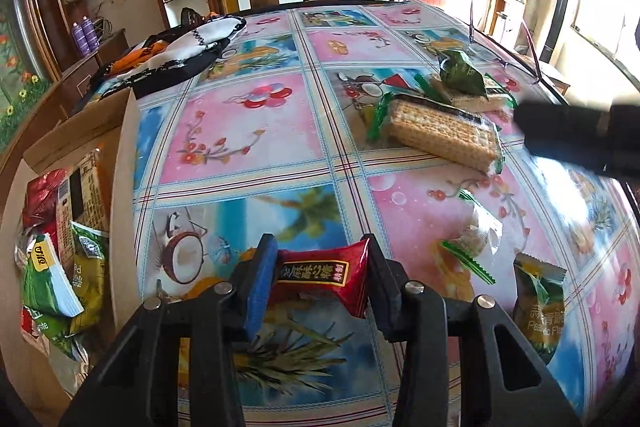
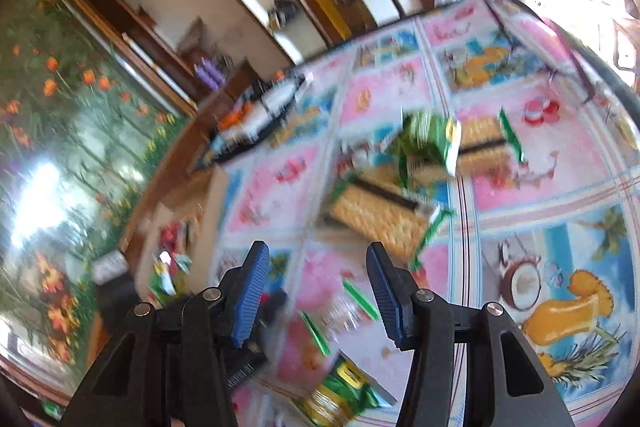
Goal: Organize snacks
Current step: 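Grasp the red wrapped snack bar with the left gripper while the right grasps a clear packet, then lift the red snack bar with the left gripper while the right lifts the clear packet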
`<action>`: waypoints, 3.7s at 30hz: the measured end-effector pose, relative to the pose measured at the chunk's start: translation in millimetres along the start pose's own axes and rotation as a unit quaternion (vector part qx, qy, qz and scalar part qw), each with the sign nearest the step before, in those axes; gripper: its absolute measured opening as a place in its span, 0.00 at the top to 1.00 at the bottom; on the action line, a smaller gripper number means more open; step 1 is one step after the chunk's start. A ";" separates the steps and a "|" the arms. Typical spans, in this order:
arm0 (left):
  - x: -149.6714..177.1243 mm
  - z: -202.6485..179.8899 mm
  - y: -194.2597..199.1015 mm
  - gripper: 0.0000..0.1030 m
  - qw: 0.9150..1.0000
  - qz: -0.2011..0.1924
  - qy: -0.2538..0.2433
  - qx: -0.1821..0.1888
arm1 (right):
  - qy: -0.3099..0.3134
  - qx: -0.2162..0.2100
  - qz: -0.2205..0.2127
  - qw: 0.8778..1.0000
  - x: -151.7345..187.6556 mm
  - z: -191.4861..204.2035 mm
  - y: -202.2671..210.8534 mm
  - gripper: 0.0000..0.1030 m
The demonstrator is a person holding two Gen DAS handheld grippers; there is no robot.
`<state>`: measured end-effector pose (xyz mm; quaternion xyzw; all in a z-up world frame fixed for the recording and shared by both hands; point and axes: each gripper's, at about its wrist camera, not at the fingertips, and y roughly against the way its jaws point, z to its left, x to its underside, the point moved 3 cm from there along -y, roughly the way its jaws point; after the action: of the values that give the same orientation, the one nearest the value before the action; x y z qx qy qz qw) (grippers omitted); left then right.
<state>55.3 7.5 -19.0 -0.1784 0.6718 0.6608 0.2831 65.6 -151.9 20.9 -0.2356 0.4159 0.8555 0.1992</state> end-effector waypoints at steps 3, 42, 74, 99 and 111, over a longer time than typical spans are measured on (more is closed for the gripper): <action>1.3 5.1 -0.5 0.49 1.000 0.007 0.009 0.009 | 0.008 0.003 0.031 0.999 8.4 -0.4 -11.8 0.46; 2.1 9.5 0.1 0.83 1.000 0.002 0.017 -0.003 | 0.089 0.100 0.043 0.990 23.2 10.2 -30.9 0.70; -5.8 11.4 28.5 0.85 0.996 -0.078 0.011 -0.050 | 0.097 0.058 0.018 0.993 25.3 26.9 -23.3 0.70; -7.3 10.0 39.7 0.84 0.993 -0.105 0.009 -0.060 | 0.100 0.059 0.019 0.993 26.2 28.7 -24.6 0.70; -7.9 10.3 42.7 0.84 0.992 -0.110 0.009 -0.064 | 0.100 0.059 0.019 0.993 26.3 28.8 -24.7 0.70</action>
<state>36.7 19.3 19.8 -0.2751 0.6068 0.6660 0.3355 50.8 -110.6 6.3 -0.3001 0.4875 0.8053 0.1542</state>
